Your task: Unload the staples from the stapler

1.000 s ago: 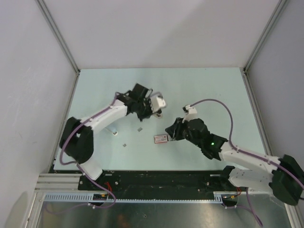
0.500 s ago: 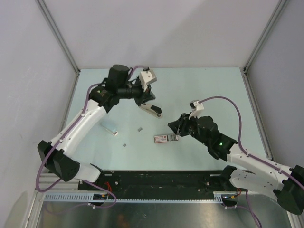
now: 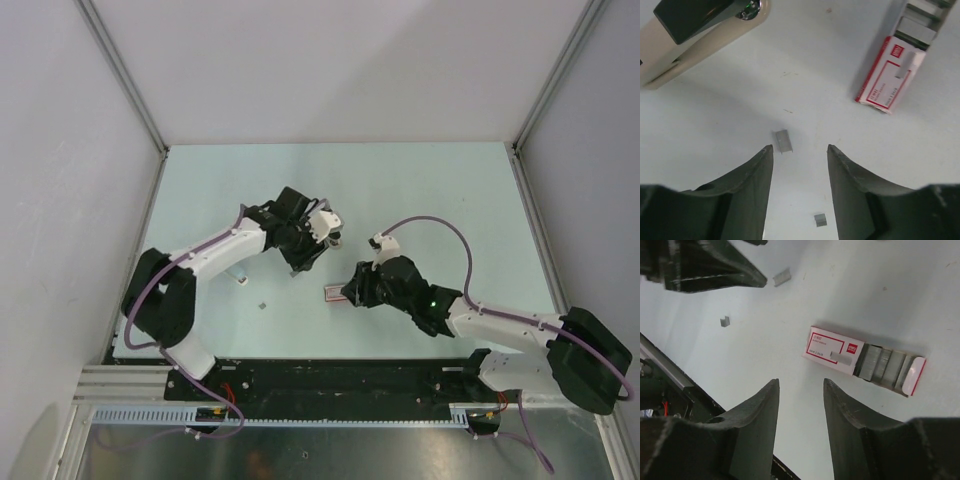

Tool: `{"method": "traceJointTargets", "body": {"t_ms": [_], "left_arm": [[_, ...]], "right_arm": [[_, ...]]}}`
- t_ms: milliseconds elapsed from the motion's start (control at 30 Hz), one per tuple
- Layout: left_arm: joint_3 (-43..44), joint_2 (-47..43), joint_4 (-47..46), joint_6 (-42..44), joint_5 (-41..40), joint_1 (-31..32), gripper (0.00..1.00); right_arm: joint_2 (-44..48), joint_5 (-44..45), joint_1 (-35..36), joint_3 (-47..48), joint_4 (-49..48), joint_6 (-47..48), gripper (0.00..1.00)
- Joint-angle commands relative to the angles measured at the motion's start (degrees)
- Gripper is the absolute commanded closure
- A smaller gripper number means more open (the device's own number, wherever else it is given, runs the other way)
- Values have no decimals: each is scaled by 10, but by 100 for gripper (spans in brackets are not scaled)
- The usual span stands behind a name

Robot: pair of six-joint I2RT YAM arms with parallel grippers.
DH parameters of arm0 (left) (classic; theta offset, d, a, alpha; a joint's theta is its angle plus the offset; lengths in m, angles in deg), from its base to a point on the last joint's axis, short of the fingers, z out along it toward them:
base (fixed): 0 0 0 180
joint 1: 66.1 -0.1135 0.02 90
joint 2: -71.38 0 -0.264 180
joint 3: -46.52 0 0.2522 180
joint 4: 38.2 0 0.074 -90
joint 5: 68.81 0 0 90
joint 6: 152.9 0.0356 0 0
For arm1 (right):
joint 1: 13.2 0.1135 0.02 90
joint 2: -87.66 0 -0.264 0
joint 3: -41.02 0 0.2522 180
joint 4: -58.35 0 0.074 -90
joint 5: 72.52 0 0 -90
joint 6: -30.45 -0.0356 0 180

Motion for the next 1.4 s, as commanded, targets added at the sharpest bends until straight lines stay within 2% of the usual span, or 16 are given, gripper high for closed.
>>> {"method": "traceJointTargets", "body": {"t_ms": [0,133,333,800,1367], "left_arm": [[4,22,-33,-23,-45,2,46],[1,50,-44,-27,-50,6,42],[-12,88,-59,-33,-63,7,41],[-28,115,-82,-28,-104,4,41],[-48,126,-83,-28,-78,-17,49]], "right_arm": [[-13,15,15,3,-55,-6,54],[-24,17,19,3,-61,-6,54],[-30,15,18,3,-64,-7,54],[-37,5,14,3,-69,-8,55],[-34,6,13,3,-66,-9,58]]}}
